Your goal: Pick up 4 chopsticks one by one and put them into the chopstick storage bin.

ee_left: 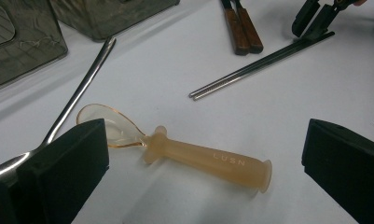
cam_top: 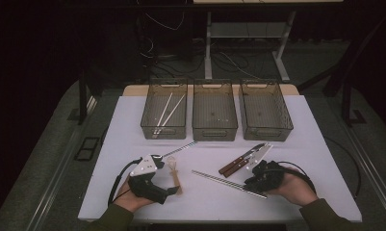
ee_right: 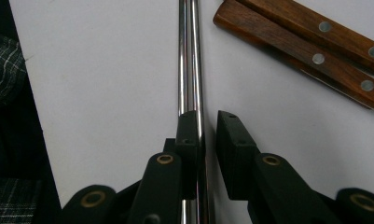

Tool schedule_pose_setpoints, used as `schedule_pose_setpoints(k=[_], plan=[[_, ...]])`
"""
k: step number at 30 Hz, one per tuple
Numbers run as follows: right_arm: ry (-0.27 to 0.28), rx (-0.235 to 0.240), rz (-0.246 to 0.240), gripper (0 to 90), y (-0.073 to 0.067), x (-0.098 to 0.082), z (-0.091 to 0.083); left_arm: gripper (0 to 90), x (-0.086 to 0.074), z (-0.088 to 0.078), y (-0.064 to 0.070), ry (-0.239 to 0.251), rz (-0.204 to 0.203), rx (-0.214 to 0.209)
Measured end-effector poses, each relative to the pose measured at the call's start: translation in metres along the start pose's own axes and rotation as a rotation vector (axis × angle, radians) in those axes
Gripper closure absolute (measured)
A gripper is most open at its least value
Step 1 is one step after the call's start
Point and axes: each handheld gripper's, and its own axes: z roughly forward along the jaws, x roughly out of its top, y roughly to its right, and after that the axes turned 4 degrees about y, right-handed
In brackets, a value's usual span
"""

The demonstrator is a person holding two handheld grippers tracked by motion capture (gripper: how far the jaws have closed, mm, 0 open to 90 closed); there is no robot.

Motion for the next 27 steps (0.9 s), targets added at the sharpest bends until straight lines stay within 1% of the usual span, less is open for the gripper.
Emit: schedule_pose_setpoints(k=[5, 9, 11, 12, 14, 15, 18, 19, 24, 27], plan=[[-0.023, -0.001, -0.011, 78.9, -0.001, 0.004, 0.002, 0.0, 0.000, 0.000, 0.000, 0.001, 0.000, -0.001], [-0.072, -0.011, -0.036, 78.9, -0.002, 0.011, 0.006, 0.0, 0.000, 0.000, 0.000, 0.001, 0.002, -0.003], [-0.108, -0.016, -0.044, 79.5, -0.002, 0.015, 0.007, 0.0, 0.000, 0.000, 0.000, 0.001, 0.002, -0.003], [-0.127, -0.014, -0.037, 79.7, -0.004, 0.018, 0.007, 0.0, 0.000, 0.000, 0.000, 0.002, 0.001, -0.003], [-0.162, -0.019, -0.046, 81.6, -0.004, 0.023, 0.010, 0.0, 0.000, 0.000, 0.000, 0.002, 0.002, -0.005], [-0.184, -0.020, -0.044, 81.7, -0.005, 0.026, 0.011, 0.0, 0.000, 0.000, 0.000, 0.002, 0.001, -0.005], [-0.242, -0.023, -0.058, 81.8, -0.005, 0.033, 0.014, 0.0, 0.000, 0.000, 0.001, 0.002, 0.003, -0.006], [-0.263, -0.024, -0.055, 81.8, -0.006, 0.036, 0.014, 0.0, 0.000, 0.000, 0.001, 0.002, 0.002, -0.006], [-0.346, -0.037, -0.066, 82.2, -0.005, 0.046, 0.020, 0.0, 0.001, 0.000, 0.001, -0.002, 0.002, -0.007], [-0.381, -0.033, -0.053, 82.9, -0.004, 0.051, 0.022, 0.0, 0.001, 0.000, 0.001, 0.002, 0.001, -0.008]])
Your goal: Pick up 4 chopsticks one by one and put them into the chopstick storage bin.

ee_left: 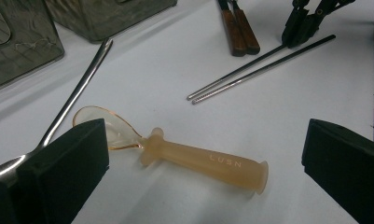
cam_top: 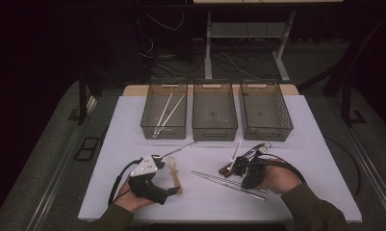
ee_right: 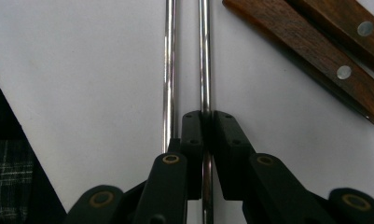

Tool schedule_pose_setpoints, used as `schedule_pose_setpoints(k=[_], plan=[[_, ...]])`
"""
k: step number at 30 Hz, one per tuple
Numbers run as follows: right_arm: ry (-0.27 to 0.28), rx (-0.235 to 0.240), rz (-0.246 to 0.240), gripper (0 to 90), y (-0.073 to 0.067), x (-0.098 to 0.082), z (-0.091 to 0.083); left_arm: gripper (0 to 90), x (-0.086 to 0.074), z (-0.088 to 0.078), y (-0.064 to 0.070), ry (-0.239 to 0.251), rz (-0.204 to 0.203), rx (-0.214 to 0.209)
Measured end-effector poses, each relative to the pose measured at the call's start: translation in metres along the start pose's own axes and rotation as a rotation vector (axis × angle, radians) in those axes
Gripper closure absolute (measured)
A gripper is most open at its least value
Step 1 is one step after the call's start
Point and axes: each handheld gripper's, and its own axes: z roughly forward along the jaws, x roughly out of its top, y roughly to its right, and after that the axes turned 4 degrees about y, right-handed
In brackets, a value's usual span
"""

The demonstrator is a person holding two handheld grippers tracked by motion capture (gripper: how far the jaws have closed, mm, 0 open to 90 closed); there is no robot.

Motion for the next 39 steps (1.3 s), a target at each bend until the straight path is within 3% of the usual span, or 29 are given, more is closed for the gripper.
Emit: schedule_pose_setpoints(k=[4, 11, 19, 26, 33, 39], plan=[[-0.007, -0.005, 0.024, 84.9, -0.001, 0.002, 0.000, 0.0, 0.000, 0.000, 0.000, -0.001, 0.002, -0.001], [0.028, -0.003, 0.002, 85.0, 0.001, -0.003, -0.001, 0.0, 0.000, -0.001, 0.000, 0.007, -0.004, -0.003], [0.149, 0.007, 0.020, 84.9, 0.001, -0.013, -0.008, 0.0, 0.000, 0.000, -0.001, 0.006, -0.006, -0.003], [0.296, 0.056, 0.064, 84.9, 0.008, -0.026, -0.012, 0.0, 0.000, 0.000, -0.001, 0.003, -0.001, -0.002], [0.405, 0.059, 0.102, 84.9, 0.014, -0.034, -0.015, 0.0, 0.000, -0.003, -0.002, 0.038, -0.019, -0.010], [0.492, 0.075, 0.148, 84.9, 0.017, -0.037, -0.019, 0.0, 0.002, -0.002, -0.001, 0.036, -0.013, 0.041]])
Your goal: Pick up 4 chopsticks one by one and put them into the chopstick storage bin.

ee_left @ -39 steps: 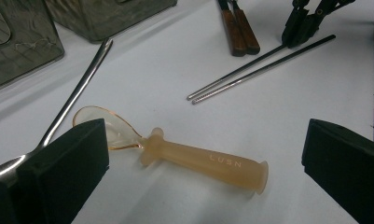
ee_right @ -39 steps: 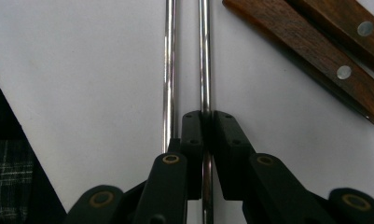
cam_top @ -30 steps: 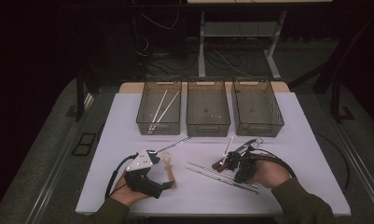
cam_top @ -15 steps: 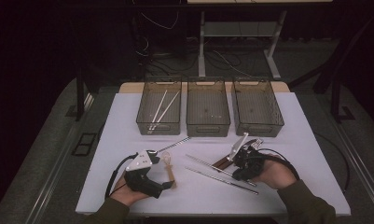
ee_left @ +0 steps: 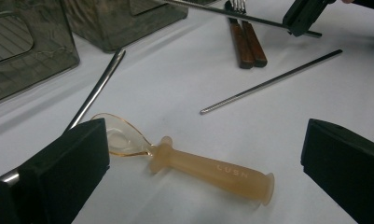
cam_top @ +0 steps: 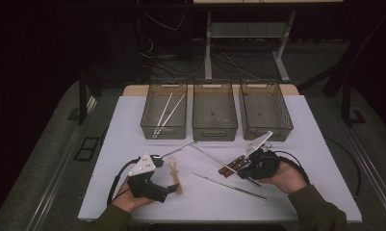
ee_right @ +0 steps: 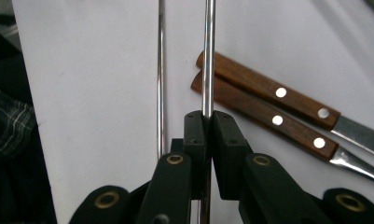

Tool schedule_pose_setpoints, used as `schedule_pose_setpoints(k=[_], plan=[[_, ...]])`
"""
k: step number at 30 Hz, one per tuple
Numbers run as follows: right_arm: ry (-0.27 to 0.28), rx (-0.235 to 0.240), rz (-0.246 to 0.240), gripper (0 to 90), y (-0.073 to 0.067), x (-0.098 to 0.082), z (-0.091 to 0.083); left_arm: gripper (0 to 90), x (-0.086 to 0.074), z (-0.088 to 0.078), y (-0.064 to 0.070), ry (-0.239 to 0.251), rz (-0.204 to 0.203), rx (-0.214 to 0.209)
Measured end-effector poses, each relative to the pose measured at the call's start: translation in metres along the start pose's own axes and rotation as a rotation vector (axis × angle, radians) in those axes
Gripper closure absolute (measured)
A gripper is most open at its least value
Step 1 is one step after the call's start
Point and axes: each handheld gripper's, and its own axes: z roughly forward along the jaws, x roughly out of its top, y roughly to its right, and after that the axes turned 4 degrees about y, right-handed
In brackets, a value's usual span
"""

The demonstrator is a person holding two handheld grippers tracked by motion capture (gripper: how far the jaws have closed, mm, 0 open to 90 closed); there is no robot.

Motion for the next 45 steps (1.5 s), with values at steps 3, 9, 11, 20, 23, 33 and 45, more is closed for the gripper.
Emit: schedule_pose_setpoints(k=[3, 9, 11, 20, 23, 33, 45], plan=[[0.017, -0.003, 0.002, 84.9, 0.002, -0.001, 0.001, 0.3, 0.000, 0.001, 0.000, -0.004, 0.000, 0.024], [0.076, -0.001, 0.037, 84.8, 0.002, 0.000, -0.001, 1.4, 0.000, -0.001, -0.001, 0.004, -0.012, 0.016], [0.092, 0.002, 0.043, 84.9, 0.003, 0.000, -0.002, 1.4, 0.000, 0.000, -0.001, -0.008, -0.008, 0.015], [0.124, 0.000, 0.045, 85.0, 0.003, 0.001, -0.005, 1.4, -0.001, 0.000, -0.002, -0.017, -0.001, 0.018], [0.149, -0.004, 0.042, 85.1, 0.004, 0.002, -0.009, 1.5, -0.001, 0.000, -0.001, -0.017, -0.001, 0.016], [0.233, -0.003, 0.043, 85.0, 0.005, 0.012, -0.021, 1.4, -0.001, 0.000, -0.001, -0.011, 0.000, 0.018], [0.336, -0.031, 0.037, 85.0, 0.010, 0.038, -0.040, 1.4, -0.001, 0.001, -0.001, -0.022, 0.009, 0.030]])
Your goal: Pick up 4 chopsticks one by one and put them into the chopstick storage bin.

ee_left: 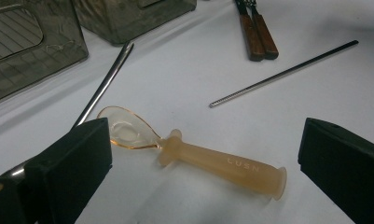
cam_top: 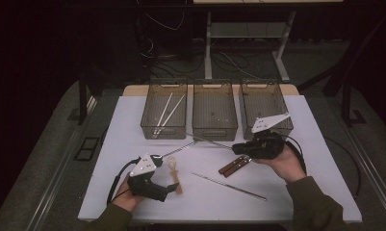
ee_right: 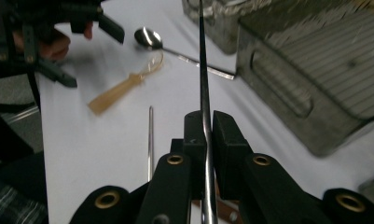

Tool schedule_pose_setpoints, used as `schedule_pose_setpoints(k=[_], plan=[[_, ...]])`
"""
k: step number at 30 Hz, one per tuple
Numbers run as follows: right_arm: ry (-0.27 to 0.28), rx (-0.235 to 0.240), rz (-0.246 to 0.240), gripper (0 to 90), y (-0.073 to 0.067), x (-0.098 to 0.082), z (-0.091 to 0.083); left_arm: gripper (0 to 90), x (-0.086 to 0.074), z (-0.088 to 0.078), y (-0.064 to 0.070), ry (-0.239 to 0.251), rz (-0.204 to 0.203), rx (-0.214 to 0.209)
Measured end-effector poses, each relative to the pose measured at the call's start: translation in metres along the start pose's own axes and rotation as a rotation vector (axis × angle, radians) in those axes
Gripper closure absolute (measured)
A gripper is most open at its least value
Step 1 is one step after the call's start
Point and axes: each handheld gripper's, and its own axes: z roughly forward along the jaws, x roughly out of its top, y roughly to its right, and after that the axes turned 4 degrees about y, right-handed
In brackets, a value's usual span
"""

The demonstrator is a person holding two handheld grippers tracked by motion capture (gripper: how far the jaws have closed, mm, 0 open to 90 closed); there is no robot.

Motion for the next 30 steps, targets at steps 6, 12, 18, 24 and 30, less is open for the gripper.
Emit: schedule_pose_setpoints(k=[6, 12, 18, 24, 30], plan=[[0.018, -0.036, -0.013, 85.0, 0.006, 0.026, 0.006, 1.4, 0.000, 0.001, 0.001, 0.002, -0.004, 0.003], [0.017, -0.074, -0.011, 85.0, 0.013, 0.053, 0.021, 1.4, 0.000, 0.001, 0.001, 0.001, 0.005, 0.006], [0.005, -0.110, 0.004, 85.0, 0.022, 0.078, 0.043, 1.4, 0.001, 0.001, 0.001, 0.001, 0.011, 0.009], [0.001, -0.146, 0.024, 85.0, 0.029, 0.098, 0.069, 1.5, 0.000, 0.001, 0.001, 0.004, 0.010, 0.006], [0.004, -0.191, 0.054, 85.0, 0.039, 0.113, 0.102, 1.4, 0.001, 0.002, 0.001, -0.001, 0.017, -0.002]])
